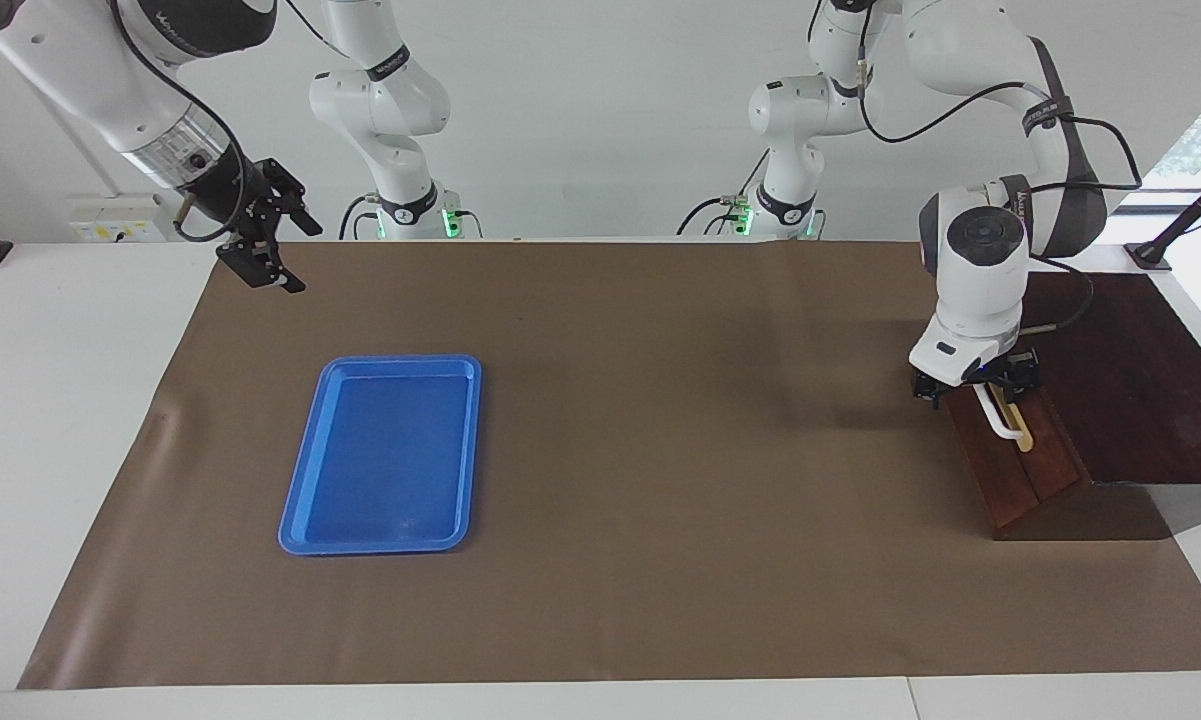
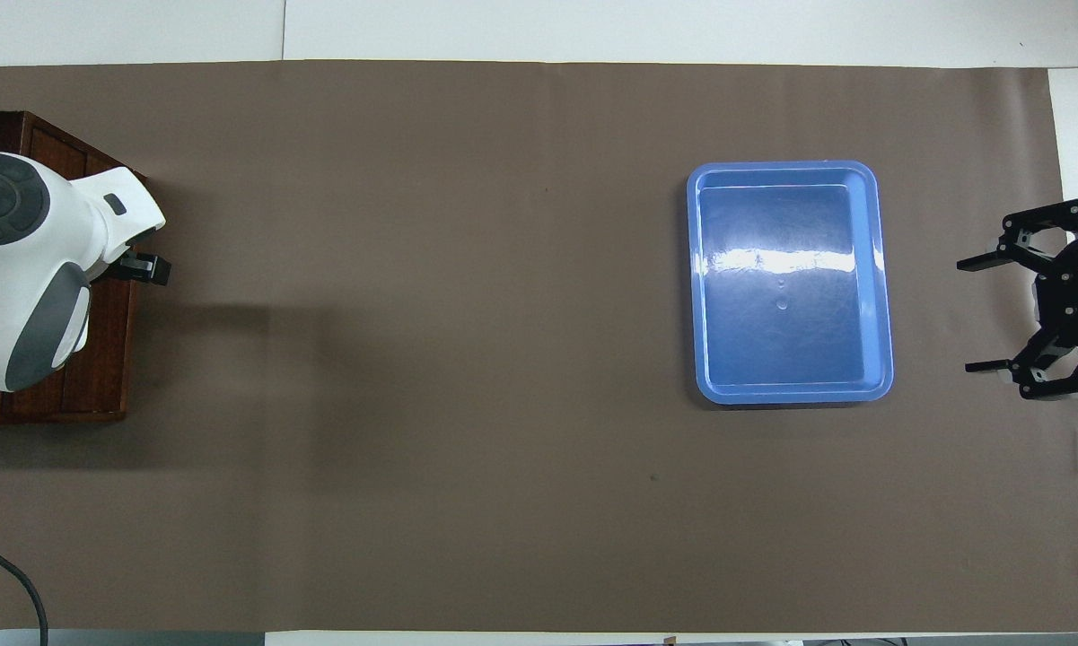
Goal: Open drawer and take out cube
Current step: 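Pull the drawer open with the left gripper while the right gripper rises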
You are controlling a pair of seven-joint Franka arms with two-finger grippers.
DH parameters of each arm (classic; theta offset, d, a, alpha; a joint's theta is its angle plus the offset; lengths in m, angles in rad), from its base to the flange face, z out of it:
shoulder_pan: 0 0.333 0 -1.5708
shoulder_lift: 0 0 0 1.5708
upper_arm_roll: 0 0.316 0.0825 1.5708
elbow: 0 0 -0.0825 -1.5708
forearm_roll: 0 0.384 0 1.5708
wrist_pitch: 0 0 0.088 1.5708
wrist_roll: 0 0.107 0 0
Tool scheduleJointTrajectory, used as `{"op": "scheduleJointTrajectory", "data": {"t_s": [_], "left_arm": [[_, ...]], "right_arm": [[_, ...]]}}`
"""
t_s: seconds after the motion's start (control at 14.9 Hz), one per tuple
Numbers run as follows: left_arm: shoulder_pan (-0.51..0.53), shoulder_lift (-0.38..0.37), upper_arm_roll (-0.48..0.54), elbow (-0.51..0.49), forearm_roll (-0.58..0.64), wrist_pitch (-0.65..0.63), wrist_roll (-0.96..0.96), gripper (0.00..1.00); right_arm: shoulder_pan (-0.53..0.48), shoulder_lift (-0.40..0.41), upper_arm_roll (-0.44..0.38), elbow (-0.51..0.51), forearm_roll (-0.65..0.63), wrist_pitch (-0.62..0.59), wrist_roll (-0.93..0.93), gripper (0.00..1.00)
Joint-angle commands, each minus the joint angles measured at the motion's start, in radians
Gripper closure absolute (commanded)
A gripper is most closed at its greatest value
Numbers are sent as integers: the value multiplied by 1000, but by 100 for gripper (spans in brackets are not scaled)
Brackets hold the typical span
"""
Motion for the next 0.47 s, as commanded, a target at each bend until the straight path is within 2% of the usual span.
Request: {"op": "scheduleJointTrajectory", "data": {"t_s": [0.0,0.4], "left_arm": [[6,1,-3,-22,25,32,-16,0],[-32,16,-6,-24,25,38,-80,0]], "right_arm": [[-3,23,10,-5,75,35,50,3],[37,153,19,21,236,111,-28,3]]}}
